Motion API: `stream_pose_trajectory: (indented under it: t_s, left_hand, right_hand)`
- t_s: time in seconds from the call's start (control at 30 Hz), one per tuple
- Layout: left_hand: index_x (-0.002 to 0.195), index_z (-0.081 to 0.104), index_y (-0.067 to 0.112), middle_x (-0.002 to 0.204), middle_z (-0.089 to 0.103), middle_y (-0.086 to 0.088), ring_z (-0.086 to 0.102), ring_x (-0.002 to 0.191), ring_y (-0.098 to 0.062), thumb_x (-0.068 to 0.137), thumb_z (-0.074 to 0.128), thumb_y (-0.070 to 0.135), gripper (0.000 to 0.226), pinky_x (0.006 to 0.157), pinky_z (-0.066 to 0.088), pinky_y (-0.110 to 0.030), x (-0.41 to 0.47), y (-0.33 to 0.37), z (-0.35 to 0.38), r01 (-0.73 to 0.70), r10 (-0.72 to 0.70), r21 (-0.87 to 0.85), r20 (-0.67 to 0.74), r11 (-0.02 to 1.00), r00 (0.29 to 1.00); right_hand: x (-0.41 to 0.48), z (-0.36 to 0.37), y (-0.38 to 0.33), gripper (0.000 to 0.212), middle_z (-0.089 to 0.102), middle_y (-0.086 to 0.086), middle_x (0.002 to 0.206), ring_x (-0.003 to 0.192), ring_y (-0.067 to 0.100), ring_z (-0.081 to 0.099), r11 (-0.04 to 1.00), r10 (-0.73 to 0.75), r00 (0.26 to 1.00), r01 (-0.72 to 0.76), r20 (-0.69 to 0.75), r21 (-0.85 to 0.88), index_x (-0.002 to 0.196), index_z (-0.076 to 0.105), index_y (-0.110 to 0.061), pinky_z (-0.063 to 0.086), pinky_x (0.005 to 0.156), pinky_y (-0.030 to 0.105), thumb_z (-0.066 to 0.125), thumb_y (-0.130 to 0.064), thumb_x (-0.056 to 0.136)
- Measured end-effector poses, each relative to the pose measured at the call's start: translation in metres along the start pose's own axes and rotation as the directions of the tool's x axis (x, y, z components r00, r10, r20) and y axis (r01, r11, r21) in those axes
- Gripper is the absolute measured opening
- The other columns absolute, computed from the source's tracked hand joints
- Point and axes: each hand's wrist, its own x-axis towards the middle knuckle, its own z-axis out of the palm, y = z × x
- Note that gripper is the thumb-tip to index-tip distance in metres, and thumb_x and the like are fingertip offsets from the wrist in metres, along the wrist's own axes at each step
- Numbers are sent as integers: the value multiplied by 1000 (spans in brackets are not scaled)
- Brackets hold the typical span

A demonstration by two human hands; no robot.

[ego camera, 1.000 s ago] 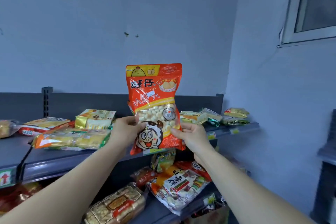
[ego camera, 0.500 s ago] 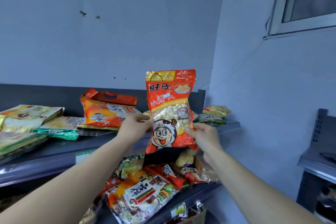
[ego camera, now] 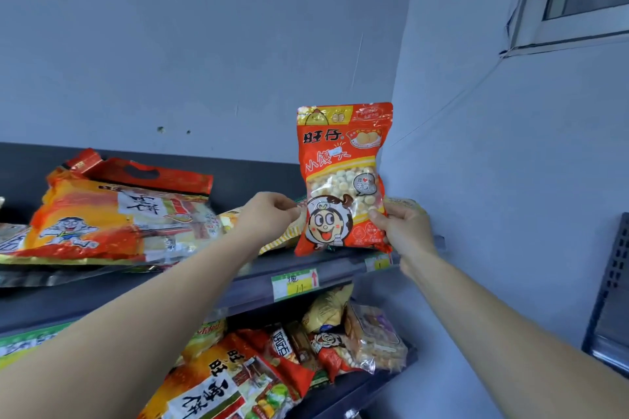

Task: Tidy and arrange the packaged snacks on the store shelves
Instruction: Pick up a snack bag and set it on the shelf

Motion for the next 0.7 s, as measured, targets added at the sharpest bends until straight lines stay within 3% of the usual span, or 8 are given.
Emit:
stream_pose_trajectory:
  t_s: [0.2, 0.4, 0.53, 0.7]
  left_hand:
    - [102, 71, 15, 101, 68, 1, 60, 95, -16, 88, 67, 28, 19, 80, 46, -31, 52, 1, 41, -55, 48, 100, 65, 993, 997]
    - [98, 74, 17, 100, 71, 1, 64, 93, -16, 85, 70, 24, 15, 80, 49, -26, 69, -5, 90, -175, 100, 311, 243, 934, 965]
    - [110, 70, 24, 112, 67, 3, 59, 105, -19, 81, 71, 40, 33, 89, 48, -32, 78, -5, 122, -347, 148, 516, 388, 783, 910]
    - [129, 54, 26, 125, 58, 2, 44, 122, -23, 78, 66, 57, 61, 100, 30, -45, 93, -6, 161, -503, 178, 723, 481, 475, 859]
  right_hand:
    - [66, -5, 4, 35, 69, 4, 92, 81, 20, 67, 1000, -23, 994, 24, -110, 3, 114, 67, -9, 57, 82, 41, 75, -17, 80]
    - [106, -19, 25, 33, 72, 1, 98, 88, 20, 67, 999, -44, 954, 40, -296, -21, 109, 71, -14, 55, 86, 42, 76, -24, 78]
    - [127, -29, 34, 32, 71, 2, 99, 86, 19, 66, 999, -43, 945, 36, -323, -29, 111, 70, -13, 55, 80, 34, 74, -23, 81]
    - [150, -42, 43, 29, 71, 3, 100, 80, 17, 63, 997, -49, 954, 31, -295, -64, 109, 71, -14, 54, 78, 33, 73, -22, 81]
